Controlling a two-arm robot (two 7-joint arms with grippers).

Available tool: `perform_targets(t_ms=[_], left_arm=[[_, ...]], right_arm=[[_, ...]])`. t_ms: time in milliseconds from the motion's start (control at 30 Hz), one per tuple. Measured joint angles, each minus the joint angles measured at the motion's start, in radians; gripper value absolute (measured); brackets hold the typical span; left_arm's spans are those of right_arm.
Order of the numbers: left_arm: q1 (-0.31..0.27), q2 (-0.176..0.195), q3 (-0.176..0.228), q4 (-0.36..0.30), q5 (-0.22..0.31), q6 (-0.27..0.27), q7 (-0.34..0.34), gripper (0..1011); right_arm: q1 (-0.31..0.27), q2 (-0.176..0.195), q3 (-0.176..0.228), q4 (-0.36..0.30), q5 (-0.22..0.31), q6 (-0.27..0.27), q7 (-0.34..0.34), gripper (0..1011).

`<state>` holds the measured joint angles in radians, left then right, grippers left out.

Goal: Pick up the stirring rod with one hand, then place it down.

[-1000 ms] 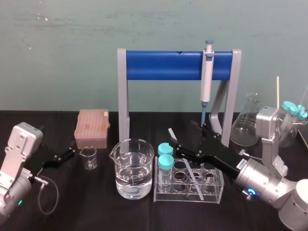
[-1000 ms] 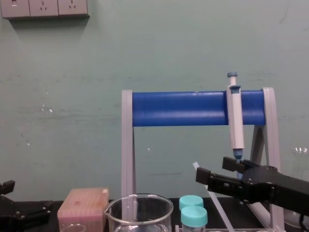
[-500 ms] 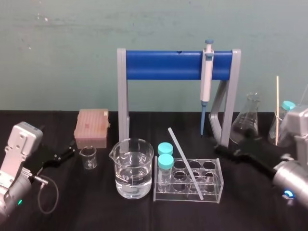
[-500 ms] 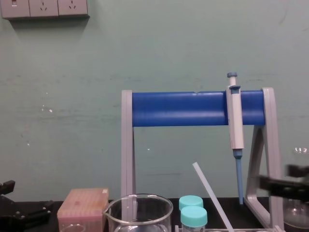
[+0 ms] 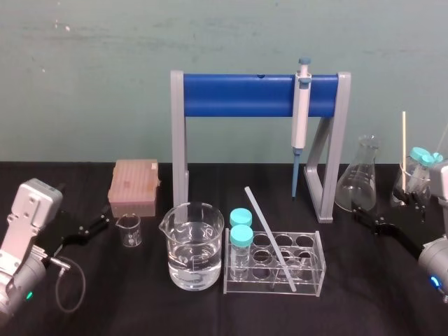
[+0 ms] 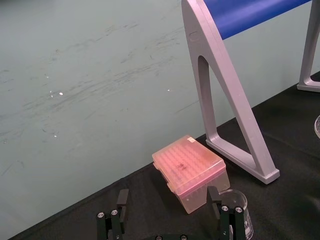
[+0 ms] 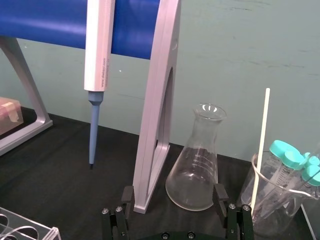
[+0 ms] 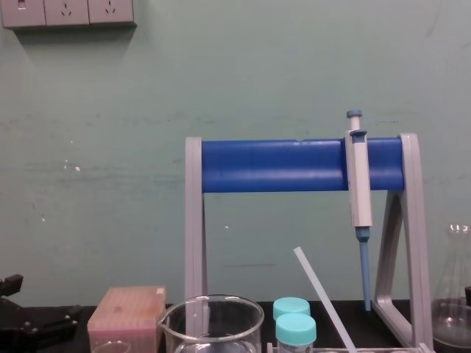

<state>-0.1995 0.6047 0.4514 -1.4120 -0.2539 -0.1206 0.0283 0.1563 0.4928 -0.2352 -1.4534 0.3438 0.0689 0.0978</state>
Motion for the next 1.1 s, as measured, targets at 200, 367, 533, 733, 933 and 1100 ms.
perform_targets(t_ms=[200, 367, 533, 733, 933, 1100], left_arm=[[0.0, 0.0, 0.0, 0.0, 0.0, 0.0, 0.0, 1000], [0.0, 0.0, 0.0, 0.0, 0.0, 0.0, 0.0, 1000], [0.0, 0.0, 0.0, 0.0, 0.0, 0.0, 0.0, 1000], [0.0, 0.0, 0.0, 0.0, 0.0, 0.0, 0.0, 1000], [0.0, 0.0, 0.0, 0.0, 0.0, 0.0, 0.0, 1000], [0.0, 0.0, 0.0, 0.0, 0.0, 0.0, 0.0, 1000]], right_arm=[[0.0, 0.002, -0.002, -0.003, 0.004, -0.002, 0.009, 1003], [0.0, 0.003, -0.003, -0.005, 0.008, -0.004, 0.014, 1003], [0.0, 0.004, -0.004, -0.006, 0.009, -0.005, 0.016, 1003], [0.0, 0.004, -0.004, -0.007, 0.01, -0.006, 0.019, 1003], [0.0, 0.005, -0.005, -0.008, 0.01, -0.007, 0.02, 1003], [0.0, 0.005, -0.005, -0.008, 0.011, -0.007, 0.021, 1003]])
